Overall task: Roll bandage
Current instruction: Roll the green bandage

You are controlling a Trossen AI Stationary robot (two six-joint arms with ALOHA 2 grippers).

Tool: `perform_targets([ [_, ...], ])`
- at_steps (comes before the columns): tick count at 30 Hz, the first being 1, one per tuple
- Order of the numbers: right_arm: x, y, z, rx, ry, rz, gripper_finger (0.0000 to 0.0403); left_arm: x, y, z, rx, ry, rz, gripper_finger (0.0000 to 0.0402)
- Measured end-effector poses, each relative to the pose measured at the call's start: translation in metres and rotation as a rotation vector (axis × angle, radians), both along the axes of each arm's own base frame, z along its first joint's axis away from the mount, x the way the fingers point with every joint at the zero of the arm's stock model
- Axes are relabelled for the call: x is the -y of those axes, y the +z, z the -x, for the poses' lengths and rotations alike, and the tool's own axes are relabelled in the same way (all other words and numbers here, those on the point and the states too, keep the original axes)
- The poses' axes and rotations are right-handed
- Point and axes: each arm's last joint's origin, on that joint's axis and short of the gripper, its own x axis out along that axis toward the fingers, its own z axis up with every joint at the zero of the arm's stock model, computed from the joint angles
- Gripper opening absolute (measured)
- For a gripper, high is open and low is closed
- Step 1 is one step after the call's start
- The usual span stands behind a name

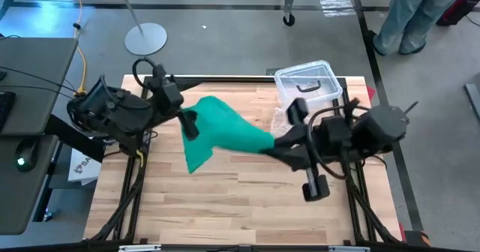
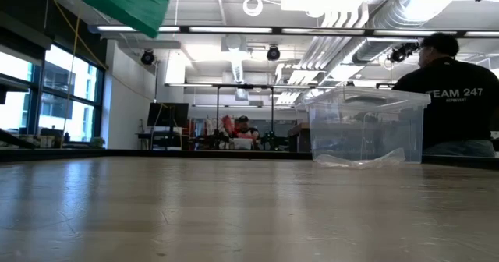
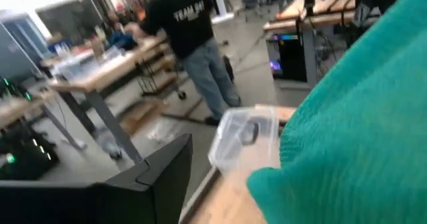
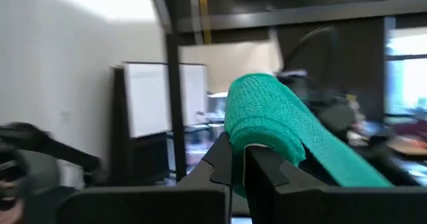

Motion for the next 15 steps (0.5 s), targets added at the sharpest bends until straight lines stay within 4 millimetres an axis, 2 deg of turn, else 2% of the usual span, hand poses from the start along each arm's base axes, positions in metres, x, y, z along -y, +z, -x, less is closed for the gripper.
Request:
perform_targets([
  [6, 0.016, 0.001, 0.022, -0.129, -0.187, -0.064, 0.0007, -0.002, -0.004, 0.022, 0.05, 0.007, 0.181, 0.0225],
  [9, 0.023, -0.003, 0.029, -0.203, -0.198, -0.126, 0.0007, -0.002, -0.004, 0.026, 0.06, -0.034, 0.263, 0.0225],
  [12, 0.028, -0.007, 0.032, -0.267, -0.103, -0.155, 0.0007, 0.0, -0.009, 0.021, 0.013, -0.048, 0.25, 0.0225],
  [15, 0.029, -0.008, 0.03, -0.288, 0.043, -0.136, 0.0007, 0.0, -0.015, 0.006, -0.04, -0.038, 0.19, 0.0226],
])
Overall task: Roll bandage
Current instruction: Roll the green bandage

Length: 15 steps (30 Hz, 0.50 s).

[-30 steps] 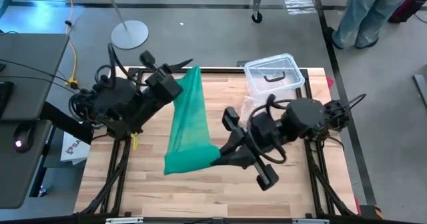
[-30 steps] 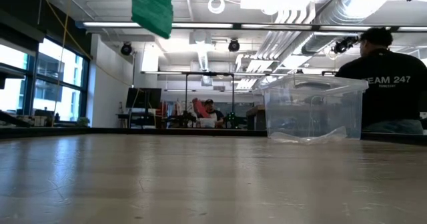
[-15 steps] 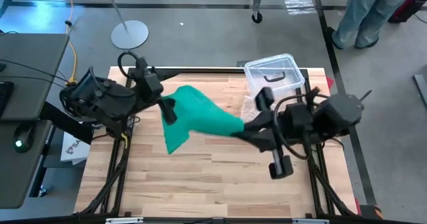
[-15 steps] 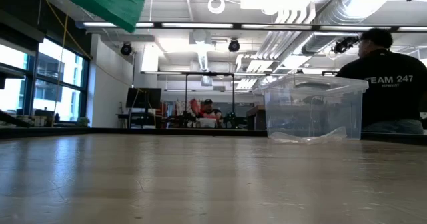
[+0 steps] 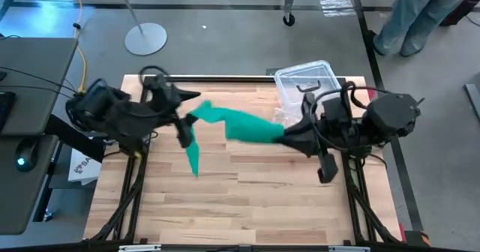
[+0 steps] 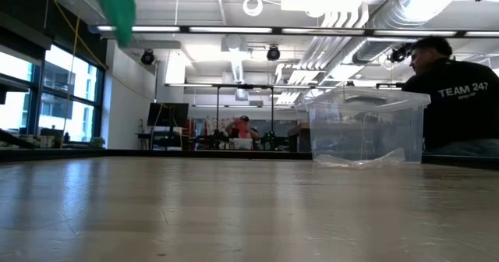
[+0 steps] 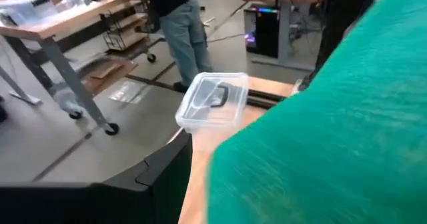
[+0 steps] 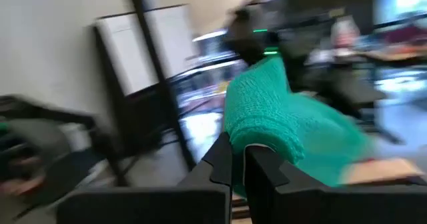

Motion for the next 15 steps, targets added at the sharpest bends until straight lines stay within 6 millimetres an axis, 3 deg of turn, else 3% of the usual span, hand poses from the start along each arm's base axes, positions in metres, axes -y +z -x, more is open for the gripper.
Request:
perform_targets([
  [4, -0.001, 0.003, -0.003, 0.043, 0.145, 0.034, 0.0007, -0.003, -0.01, -0.033, -0.03, -0.002, -0.008, 0.0245],
  [9, -0.002, 0.012, 0.001, 0.144, 0.207, 0.079, 0.0007, -0.03, -0.03, -0.077, -0.101, -0.045, 0.079, 0.0281],
  [12, 0.001, 0.027, 0.021, 0.236, 0.168, 0.063, 0.0007, -0.048, -0.042, -0.096, -0.12, -0.026, 0.137, 0.0289],
  [15, 0.006, 0.04, 0.047, 0.287, 0.027, 0.027, 0.0007, -0.056, -0.046, -0.101, -0.139, -0.003, 0.132, 0.0289],
])
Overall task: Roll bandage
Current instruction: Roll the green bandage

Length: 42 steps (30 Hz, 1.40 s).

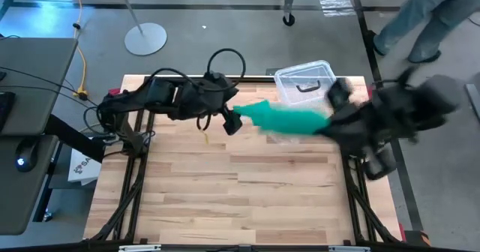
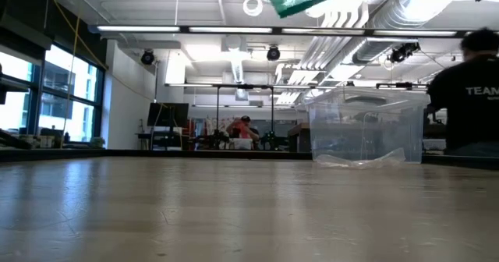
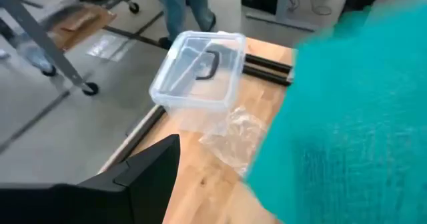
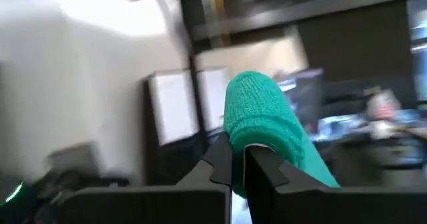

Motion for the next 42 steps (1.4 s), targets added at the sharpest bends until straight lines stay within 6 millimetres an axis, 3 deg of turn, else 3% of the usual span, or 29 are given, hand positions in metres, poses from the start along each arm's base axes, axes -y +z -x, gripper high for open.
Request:
perform_targets([
  [6, 0.001, 0.006, 0.029, -0.056, -0.312, -0.095, 0.0007, -0.006, -0.005, 0.01, -0.161, 0.132, -0.244, 0.0285],
  [13, 0.003, -0.004, 0.032, -0.173, -0.569, -0.156, 0.0007, -0.008, -0.02, 0.018, -0.324, 0.172, -0.318, 0.0284],
  [18, 0.004, -0.007, 0.027, -0.201, -0.652, -0.118, 0.0007, -0.005, -0.049, 0.0, -0.337, 0.136, -0.255, 0.0284],
  [22, 0.001, 0.0, 0.031, -0.173, -0.647, -0.076, 0.0007, 0.001, -0.083, -0.019, -0.325, 0.079, -0.157, 0.0284],
  [27, -0.007, 0.009, 0.042, -0.125, -0.574, -0.057, 0.0007, 0.024, -0.119, -0.026, -0.327, 0.026, -0.06, 0.0284],
  [30, -0.01, 0.006, 0.048, -0.134, -0.501, -0.07, 0.0007, 0.049, -0.111, -0.018, -0.272, -0.028, -0.025, 0.0284],
  [35, -0.012, -0.015, 0.045, -0.238, -0.308, -0.122, 0.0007, 0.093, -0.073, 0.004, -0.135, -0.161, -0.001, 0.0284],
  [42, 0.01, -0.05, 0.018, -0.487, -0.29, -0.412, 0.0007, 0.138, -0.029, 0.029, 0.034, -0.227, -0.249, 0.0284],
])
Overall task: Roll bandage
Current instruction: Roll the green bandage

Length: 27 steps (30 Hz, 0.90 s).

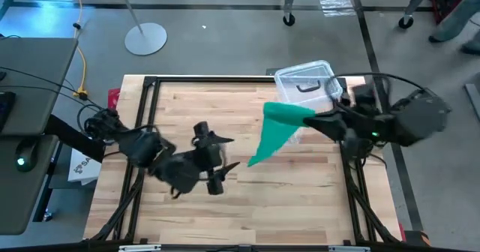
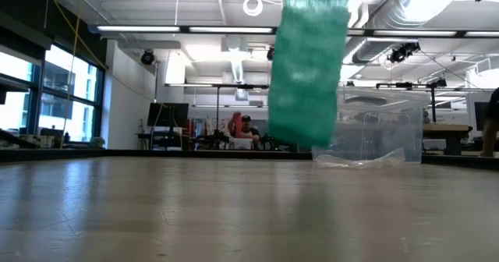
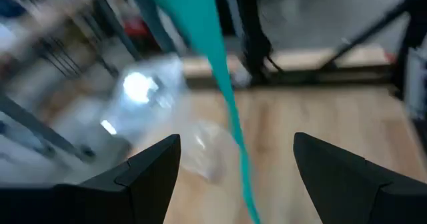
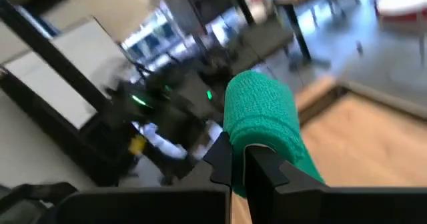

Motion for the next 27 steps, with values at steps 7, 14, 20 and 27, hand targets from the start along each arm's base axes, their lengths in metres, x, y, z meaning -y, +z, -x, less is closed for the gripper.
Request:
perform_targets([
  [7, 0.02, -0.002, -0.017, -0.058, 0.242, -0.042, 0.0007, 0.009, 0.033, 0.002, 0.106, -0.071, -0.234, 0.0284],
  [14, 0.027, 0.016, -0.036, 0.141, 0.424, -0.004, 0.0007, 0.012, 0.062, -0.003, 0.295, -0.079, -0.316, 0.0284],
  [20, 0.029, 0.017, -0.046, 0.178, 0.428, 0.025, 0.0007, 0.016, 0.08, 0.002, 0.412, -0.108, -0.373, 0.0284],
  [27, 0.041, 0.03, -0.049, 0.307, 0.473, -0.069, 0.0007, 0.025, 0.079, 0.011, 0.329, -0.05, -0.474, 0.0284],
])
